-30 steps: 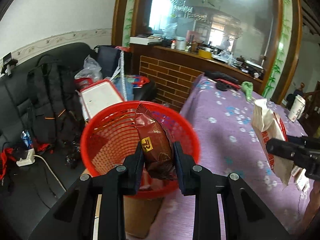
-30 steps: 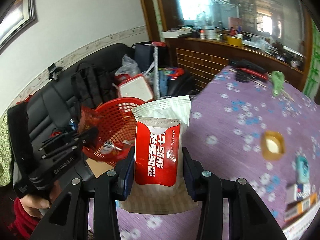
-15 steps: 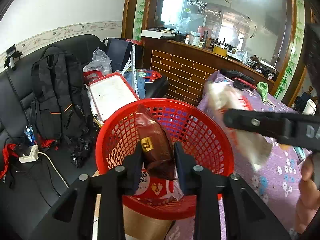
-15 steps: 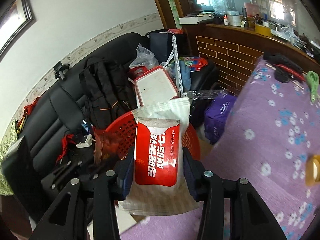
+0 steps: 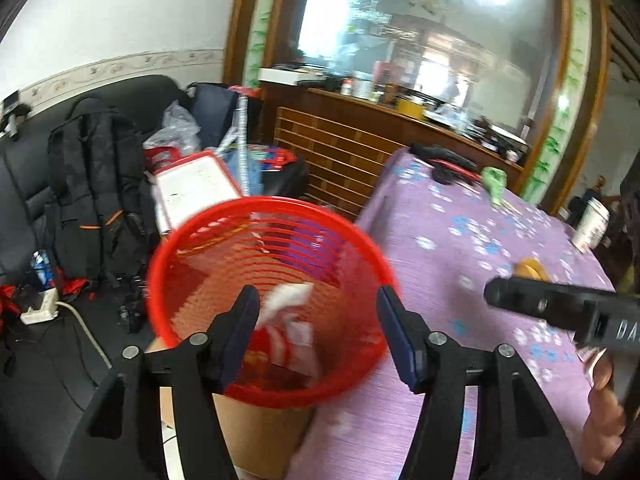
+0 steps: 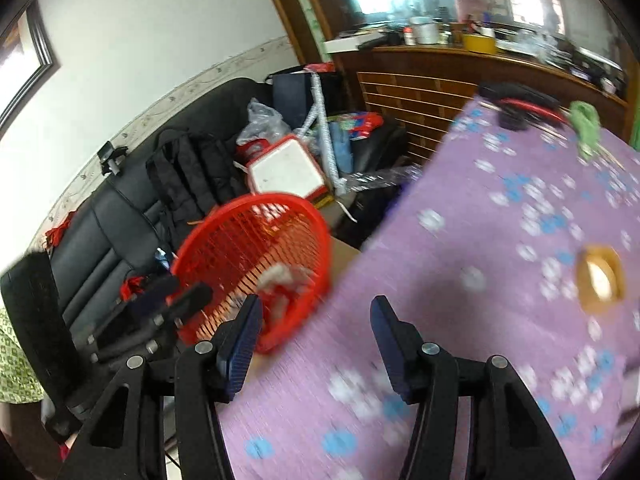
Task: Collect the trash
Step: 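Swing both open tools back over the table toward the boxes, then grasp the white medicine box with the left tool while the right tool grasps the white spray bottle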
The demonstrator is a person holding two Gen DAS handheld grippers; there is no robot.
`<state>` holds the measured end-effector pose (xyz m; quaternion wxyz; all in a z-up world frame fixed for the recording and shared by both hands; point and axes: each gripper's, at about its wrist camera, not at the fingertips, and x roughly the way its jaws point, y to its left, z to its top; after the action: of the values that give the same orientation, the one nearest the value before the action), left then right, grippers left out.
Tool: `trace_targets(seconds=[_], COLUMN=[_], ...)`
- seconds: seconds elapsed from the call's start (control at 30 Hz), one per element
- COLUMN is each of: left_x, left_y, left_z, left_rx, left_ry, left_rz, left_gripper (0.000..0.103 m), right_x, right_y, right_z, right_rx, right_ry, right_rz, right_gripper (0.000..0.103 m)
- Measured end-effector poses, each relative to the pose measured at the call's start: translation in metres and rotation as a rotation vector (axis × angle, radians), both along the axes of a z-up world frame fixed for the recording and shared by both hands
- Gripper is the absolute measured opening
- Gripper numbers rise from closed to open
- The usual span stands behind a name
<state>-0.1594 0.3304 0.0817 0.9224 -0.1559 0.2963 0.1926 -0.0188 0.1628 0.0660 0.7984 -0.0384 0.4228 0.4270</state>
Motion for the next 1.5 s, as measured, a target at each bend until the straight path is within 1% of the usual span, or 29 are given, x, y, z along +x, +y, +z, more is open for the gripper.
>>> trace_targets(seconds=[0.07,0.13,0.27,0.33,0.4,0.43,0.57,0.6,0.73,0.8,0.93,1.07,1.23,1.37,1.47,1.5], left_x=[0.005,0.013,0.035,0.045,0.053,0.058,0.069,0.071,0.085,0.092,0.106,0.123,0.145,0.161,0.173,0.177], left_y=[-0.019,-0.042,-0.095,-0.124,-0.150,-0.170,-0.226,-0.238,-0.290,-0.310,-0.350,-0.383,-0.408,-0.414,-0.417,-0.417], left_z=[-0.002,-0.006,-0.020,-0.025,-0.026,-0.026,-0.020,-0.019,-0.016,-0.017,-0.022,-0.030,-0.045,-0.050,-0.055,-0.057], left_rx=[0.002,-0.003,-0.010,-0.015,0.001,0.019,0.074,0.084,0.099,0.097,0.098,0.125,0.181,0.191,0.177,0.166], left_ry=[0.001,0.005,0.041,0.059,0.074,0.081,0.095,0.099,0.125,0.138,0.176,0.216,0.272,0.290,0.299,0.302], left_rz=[-0.036,-0.080,-0.184,-0.248,-0.300,-0.340,-0.461,-0.490,-0.631,-0.686,-0.785,-0.842,-0.849,-0.846,-0.842,-0.842], left_gripper=[0.063,0.063,0.063,0.063,0.063,0.063,0.063,0.063,0.063,0.063,0.063,0.063,0.063,0.062,0.062,0.055], right_x=[-0.003,-0.009,-0.014,-0.012,-0.011,-0.009,0.001,0.002,0.010,0.014,0.019,0.022,0.020,0.020,0.020,0.021], right_y=[-0.024,-0.057,-0.118,-0.158,-0.191,-0.210,-0.284,-0.295,-0.351,-0.373,-0.403,-0.422,-0.437,-0.443,-0.443,-0.443], right_z=[-0.004,-0.009,-0.012,-0.010,-0.006,-0.004,0.001,0.002,-0.009,-0.018,-0.033,-0.044,-0.047,-0.047,-0.048,-0.049], right_rx=[-0.001,-0.012,-0.011,0.002,0.024,0.038,0.087,0.095,0.109,0.129,0.161,0.192,0.224,0.236,0.240,0.239], right_ry=[0.010,-0.003,-0.021,-0.025,-0.027,-0.031,-0.028,-0.024,0.002,0.030,0.066,0.097,0.106,0.111,0.119,0.119], right_rz=[-0.028,-0.080,-0.172,-0.242,-0.309,-0.345,-0.526,-0.548,-0.685,-0.728,-0.787,-0.814,-0.821,-0.819,-0.811,-0.809], right_gripper=[0.060,0.060,0.060,0.060,0.060,0.060,0.060,0.060,0.060,0.060,0.060,0.060,0.060,0.060,0.060,0.060])
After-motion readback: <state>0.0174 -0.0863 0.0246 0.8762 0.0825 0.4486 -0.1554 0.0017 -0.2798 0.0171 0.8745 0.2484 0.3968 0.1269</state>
